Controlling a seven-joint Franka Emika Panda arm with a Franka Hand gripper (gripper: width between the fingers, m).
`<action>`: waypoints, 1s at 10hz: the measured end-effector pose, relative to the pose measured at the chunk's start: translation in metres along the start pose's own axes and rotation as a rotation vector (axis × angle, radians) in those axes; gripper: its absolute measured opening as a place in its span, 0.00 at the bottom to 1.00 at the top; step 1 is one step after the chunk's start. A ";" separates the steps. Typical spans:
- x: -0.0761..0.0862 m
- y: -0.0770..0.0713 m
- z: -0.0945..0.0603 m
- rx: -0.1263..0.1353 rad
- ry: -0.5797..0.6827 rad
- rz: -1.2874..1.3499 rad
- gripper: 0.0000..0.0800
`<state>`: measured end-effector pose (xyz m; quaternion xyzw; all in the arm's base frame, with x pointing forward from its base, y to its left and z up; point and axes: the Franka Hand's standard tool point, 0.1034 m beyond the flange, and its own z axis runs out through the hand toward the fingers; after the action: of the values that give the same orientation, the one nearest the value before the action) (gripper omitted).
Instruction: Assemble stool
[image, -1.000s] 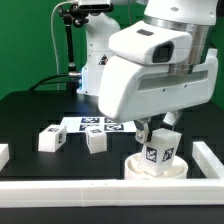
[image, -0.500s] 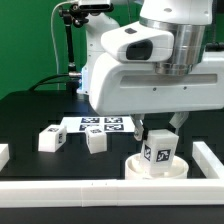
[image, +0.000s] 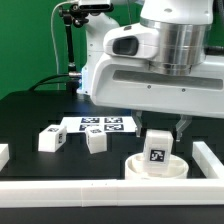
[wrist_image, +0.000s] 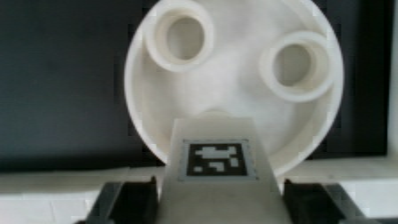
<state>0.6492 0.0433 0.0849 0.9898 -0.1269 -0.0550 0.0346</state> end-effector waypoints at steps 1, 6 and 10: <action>0.000 -0.001 0.000 0.003 0.006 0.080 0.42; 0.005 0.001 0.002 0.086 0.010 0.508 0.42; 0.005 0.000 0.002 0.123 -0.014 0.826 0.42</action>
Offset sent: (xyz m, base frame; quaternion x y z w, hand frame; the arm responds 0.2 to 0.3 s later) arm -0.0071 -0.0062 -0.0120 0.0447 -0.0019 0.2442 0.9687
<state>0.6543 0.0417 0.0826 0.8555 -0.5165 -0.0356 -0.0062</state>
